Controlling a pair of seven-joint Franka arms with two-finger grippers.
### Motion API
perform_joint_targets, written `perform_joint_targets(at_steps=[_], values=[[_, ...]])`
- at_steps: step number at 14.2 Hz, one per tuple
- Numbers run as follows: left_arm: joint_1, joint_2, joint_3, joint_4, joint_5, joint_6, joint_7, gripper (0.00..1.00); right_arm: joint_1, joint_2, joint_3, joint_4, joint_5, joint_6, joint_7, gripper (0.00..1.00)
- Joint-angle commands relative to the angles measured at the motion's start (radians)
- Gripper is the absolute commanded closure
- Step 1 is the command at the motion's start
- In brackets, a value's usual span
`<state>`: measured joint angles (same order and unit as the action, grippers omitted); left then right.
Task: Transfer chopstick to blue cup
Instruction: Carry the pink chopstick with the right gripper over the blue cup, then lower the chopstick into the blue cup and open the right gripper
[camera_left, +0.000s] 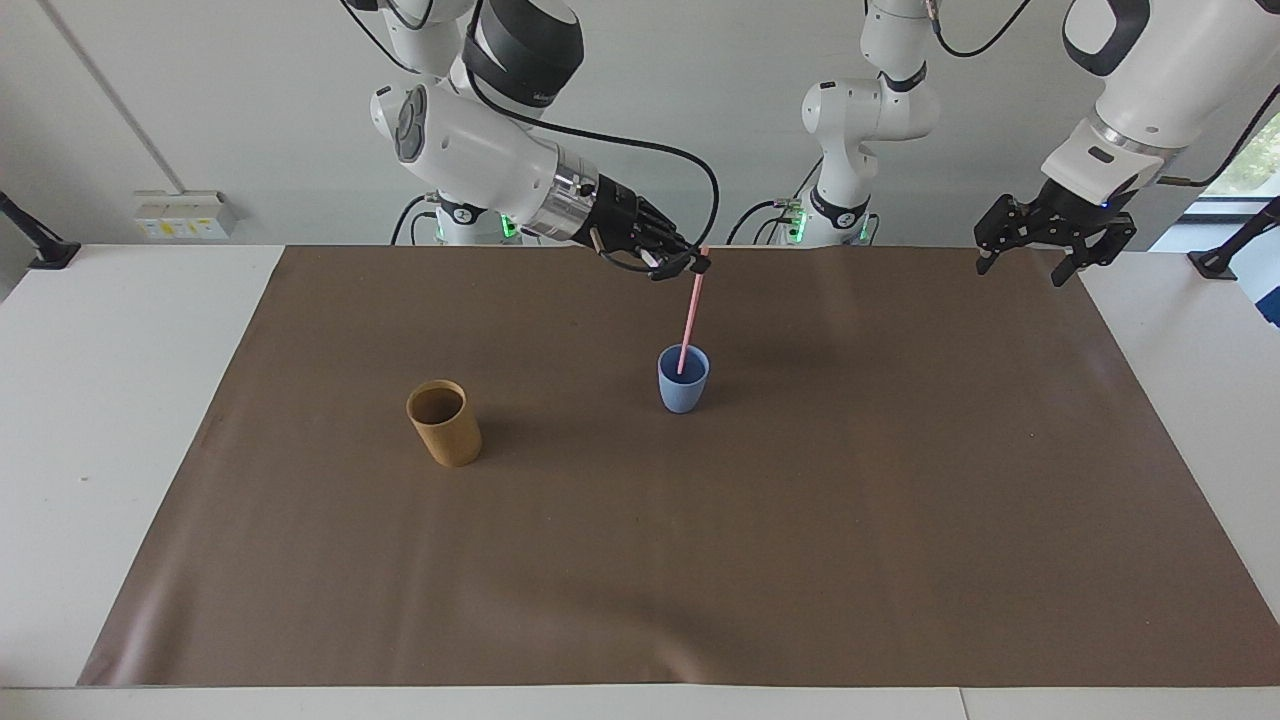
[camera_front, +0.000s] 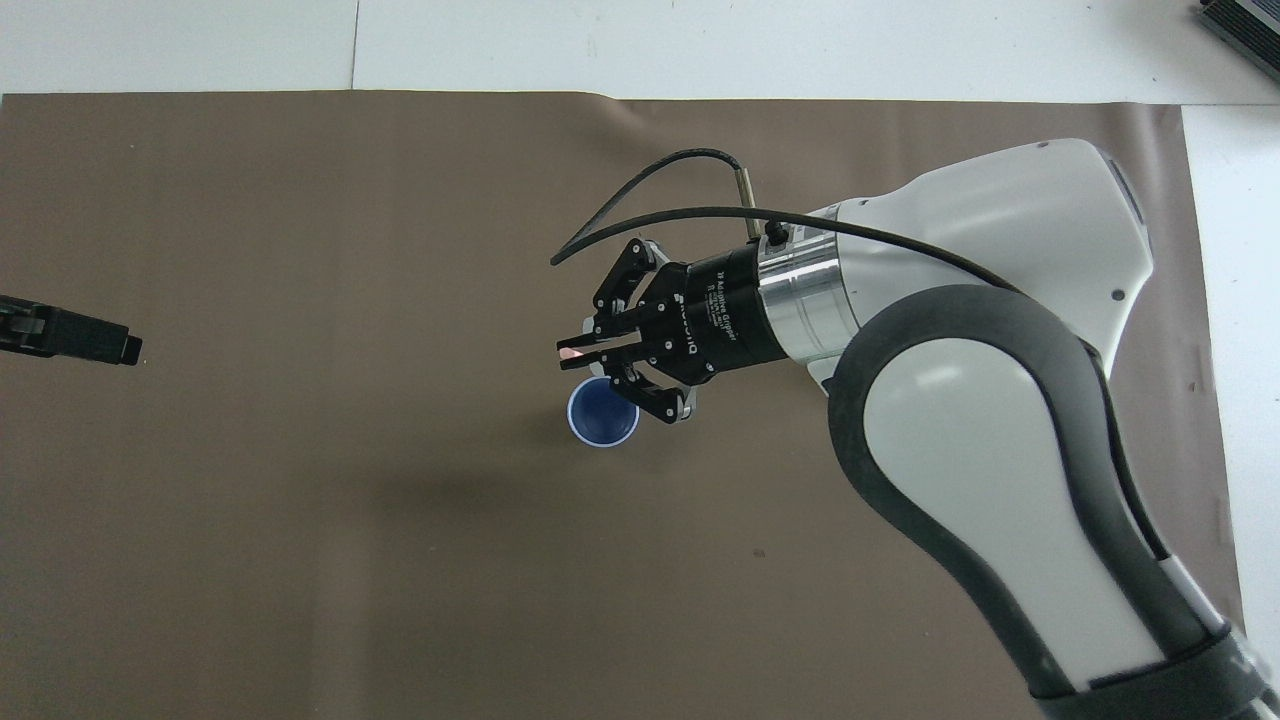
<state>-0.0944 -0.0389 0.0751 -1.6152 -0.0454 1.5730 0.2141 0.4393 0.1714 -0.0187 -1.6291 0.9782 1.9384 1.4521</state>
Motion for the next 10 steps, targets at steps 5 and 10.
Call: perform_joint_targets(at_steps=[5, 10], values=[[-0.001, -0.021, -0.002, -0.026, 0.009, -0.008, 0.005, 0.00, 0.016, -0.047, -0.004, -0.118, 0.033, 0.008, 0.010, 1.00], [-0.001, -0.021, -0.003, -0.026, 0.009, -0.007, 0.005, 0.00, 0.021, -0.038, -0.004, -0.173, 0.033, 0.024, -0.064, 1.00]])
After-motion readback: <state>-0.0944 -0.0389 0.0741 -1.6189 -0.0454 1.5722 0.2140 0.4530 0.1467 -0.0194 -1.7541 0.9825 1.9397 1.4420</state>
